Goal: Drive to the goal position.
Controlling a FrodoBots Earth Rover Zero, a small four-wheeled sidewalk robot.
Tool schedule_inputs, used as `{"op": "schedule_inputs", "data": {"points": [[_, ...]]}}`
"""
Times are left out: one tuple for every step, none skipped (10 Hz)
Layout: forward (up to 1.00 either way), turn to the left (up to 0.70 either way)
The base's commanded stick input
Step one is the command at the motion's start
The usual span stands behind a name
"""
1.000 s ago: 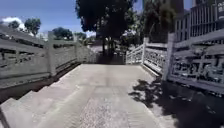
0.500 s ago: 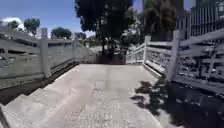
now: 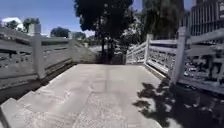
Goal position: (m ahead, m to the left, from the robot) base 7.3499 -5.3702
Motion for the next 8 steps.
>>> {"op": "schedule_inputs", "data": {"points": [[0.45, 0.0], [0.45, 0.0], [0.45, 0.0], [0.45, 0.0], [0.45, 0.0], [0.45, 0.0], [0.45, 0.0], [0.45, 0.0]]}}
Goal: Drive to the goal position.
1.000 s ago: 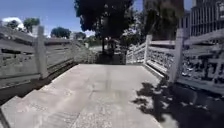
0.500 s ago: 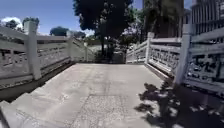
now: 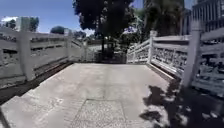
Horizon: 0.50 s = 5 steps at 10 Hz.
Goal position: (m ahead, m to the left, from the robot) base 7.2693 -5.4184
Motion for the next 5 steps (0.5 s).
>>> {"op": "schedule_inputs", "data": {"points": [[0.45, 0.0], [0.45, 0.0], [0.45, 0.0], [0.45, 0.0], [0.45, 0.0]]}}
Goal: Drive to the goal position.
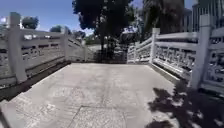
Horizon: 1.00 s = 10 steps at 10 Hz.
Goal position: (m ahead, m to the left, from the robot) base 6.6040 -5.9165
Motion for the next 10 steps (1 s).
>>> {"op": "schedule_inputs", "data": {"points": [[0.45, 0.0], [0.45, 0.0], [0.45, 0.0], [0.45, 0.0], [0.45, 0.0], [0.45, 0.0], [0.45, 0.0], [0.45, 0.0], [0.45, 0.0], [0.45, 0.0]]}}
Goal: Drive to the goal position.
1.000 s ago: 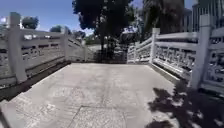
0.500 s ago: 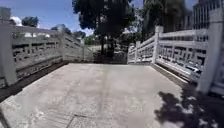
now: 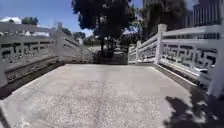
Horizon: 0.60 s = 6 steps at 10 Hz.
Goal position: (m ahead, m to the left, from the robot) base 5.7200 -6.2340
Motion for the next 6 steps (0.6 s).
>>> {"op": "schedule_inputs", "data": {"points": [[0.45, 0.0], [0.45, 0.0], [0.45, 0.0], [0.45, 0.0], [0.45, 0.0], [0.45, 0.0]]}}
